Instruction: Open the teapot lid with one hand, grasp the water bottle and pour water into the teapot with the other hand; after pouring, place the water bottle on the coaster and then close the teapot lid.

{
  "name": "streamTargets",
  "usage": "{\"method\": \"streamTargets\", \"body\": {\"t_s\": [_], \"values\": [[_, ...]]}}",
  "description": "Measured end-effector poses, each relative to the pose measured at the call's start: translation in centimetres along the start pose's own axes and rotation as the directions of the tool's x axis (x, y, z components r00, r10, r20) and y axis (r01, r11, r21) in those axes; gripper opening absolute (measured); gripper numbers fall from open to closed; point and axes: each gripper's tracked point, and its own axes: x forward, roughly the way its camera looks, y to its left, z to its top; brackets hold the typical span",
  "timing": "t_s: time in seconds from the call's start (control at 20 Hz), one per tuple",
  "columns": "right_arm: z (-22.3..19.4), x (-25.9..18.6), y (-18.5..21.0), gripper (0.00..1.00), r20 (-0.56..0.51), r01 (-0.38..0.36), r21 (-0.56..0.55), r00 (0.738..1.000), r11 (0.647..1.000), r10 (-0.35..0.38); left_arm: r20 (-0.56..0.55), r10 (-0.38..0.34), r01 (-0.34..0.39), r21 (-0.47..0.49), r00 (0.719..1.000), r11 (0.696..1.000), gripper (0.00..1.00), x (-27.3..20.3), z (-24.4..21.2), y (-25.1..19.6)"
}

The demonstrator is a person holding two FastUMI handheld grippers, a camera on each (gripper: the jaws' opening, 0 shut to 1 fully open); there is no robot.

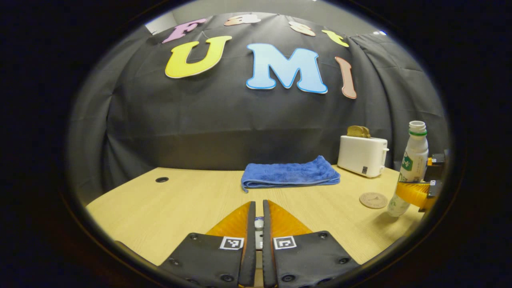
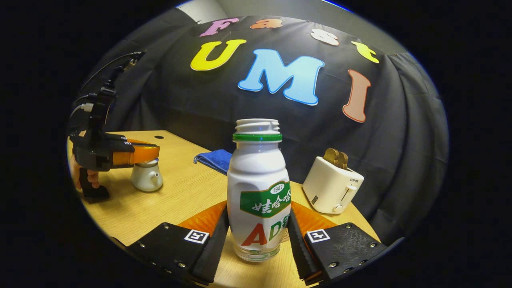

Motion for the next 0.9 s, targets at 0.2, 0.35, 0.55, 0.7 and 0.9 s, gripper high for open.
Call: {"method": "streamTargets", "body": {"t_s": [0.2,0.35,0.55,0.7,0.9], "values": [[-0.5,0.1,-0.8,0.74,-0.019,0.013,0.044,1.0,0.999,-0.012,-0.014,-0.001,0.001,-0.005,1.0,1.0,0.17,0.1,-0.5,0.0],[-0.7,0.4,-1.4,0.74,-0.026,0.032,0.05,0.999,0.998,-0.031,0.005,0.012,-0.012,-0.011,1.0,1.0,0.35,-0.2,-0.1,0.2],[-0.2,1.0,-3.8,0.74,0.005,0.093,0.1,0.996,0.991,-0.094,0.05,0.024,-0.022,-0.039,0.998,0.999,0.84,-1.1,1.6,0.9],[-0.2,2.0,-6.2,0.74,0.029,0.15,0.176,0.987,0.973,-0.157,0.11,0.038,-0.032,-0.057,0.993,0.998,0.95,-3.1,4.0,1.2],[0.6,5.1,-8.0,0.74,0.051,0.159,0.28,0.982,0.947,-0.18,0.209,0.023,-0.005,-0.084,0.978,0.996,0.94,-6.4,6.8,0.5]]}}
